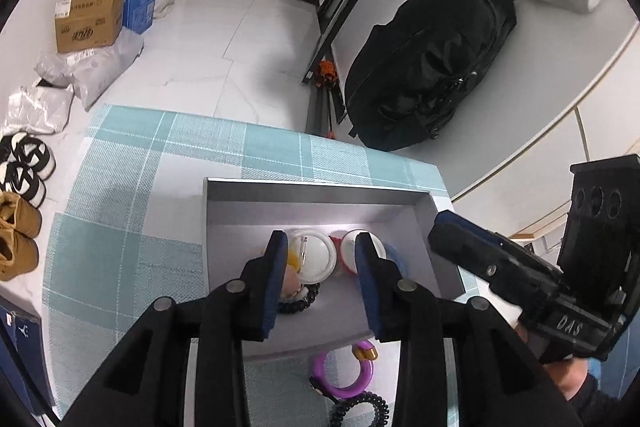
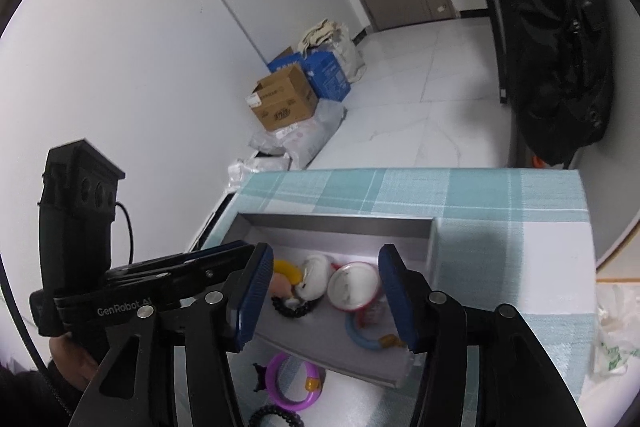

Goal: Organize jewelry
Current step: 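Carry the figurine and badge into the box and open both tools, then withdraw both open tools from the box over the bracelet and ring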

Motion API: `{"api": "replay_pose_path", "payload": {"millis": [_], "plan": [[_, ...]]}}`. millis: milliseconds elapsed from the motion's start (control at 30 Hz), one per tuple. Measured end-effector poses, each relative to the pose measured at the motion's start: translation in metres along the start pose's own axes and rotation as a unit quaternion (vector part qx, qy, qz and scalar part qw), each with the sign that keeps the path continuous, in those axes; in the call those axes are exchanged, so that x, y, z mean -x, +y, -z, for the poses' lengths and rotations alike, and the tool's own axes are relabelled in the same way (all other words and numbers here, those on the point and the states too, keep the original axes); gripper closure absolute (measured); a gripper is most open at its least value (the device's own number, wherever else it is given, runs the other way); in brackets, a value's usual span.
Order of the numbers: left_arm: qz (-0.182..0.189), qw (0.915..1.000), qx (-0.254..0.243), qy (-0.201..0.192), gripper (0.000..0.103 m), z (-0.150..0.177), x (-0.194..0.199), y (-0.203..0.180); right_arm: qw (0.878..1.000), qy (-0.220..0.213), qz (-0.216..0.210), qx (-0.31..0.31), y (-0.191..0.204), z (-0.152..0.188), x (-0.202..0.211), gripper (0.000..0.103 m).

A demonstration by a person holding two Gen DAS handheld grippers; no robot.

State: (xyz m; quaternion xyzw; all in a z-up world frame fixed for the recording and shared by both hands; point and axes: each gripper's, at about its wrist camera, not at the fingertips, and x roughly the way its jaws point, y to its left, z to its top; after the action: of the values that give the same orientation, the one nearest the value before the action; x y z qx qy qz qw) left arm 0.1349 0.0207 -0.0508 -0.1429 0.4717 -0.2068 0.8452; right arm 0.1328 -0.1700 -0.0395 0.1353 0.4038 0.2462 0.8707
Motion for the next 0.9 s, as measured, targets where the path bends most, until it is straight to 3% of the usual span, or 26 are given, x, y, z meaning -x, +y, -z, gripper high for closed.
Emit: {"api": "replay_pose_path", "payload": {"millis": [233, 567, 633, 700, 900], "plan": [[-0.026, 0.999, -0.029, -0.021, 0.073, 0.009, 0.014, -0.01, 1.0, -0.015, 0.014, -0.016, -0.006, 0.005, 0.012, 0.046], [-0.05, 0.9963, -0.036, -0.061, 0.064, 0.034, 0.04, -0.018, 0.999, -0.035, 0.001, -0.014, 0.004, 0.022, 0.03, 0.032], [-0.053, 0.9955, -0.04, -0.068, 0.059, 0.039, 0.045, -0.022, 0.999, -0.04, 0.0, -0.008, 0.007, 0.025, 0.036, 0.03], [-0.064, 0.9937, -0.043, -0.082, 0.042, 0.045, 0.05, -0.026, 0.999, -0.045, -0.005, -0.008, 0.009, 0.029, 0.041, 0.027], [-0.085, 0.9892, -0.068, -0.098, 0.041, 0.061, 0.055, -0.038, 0.999, -0.047, 0.007, -0.014, 0.011, 0.042, 0.05, 0.022]]}}
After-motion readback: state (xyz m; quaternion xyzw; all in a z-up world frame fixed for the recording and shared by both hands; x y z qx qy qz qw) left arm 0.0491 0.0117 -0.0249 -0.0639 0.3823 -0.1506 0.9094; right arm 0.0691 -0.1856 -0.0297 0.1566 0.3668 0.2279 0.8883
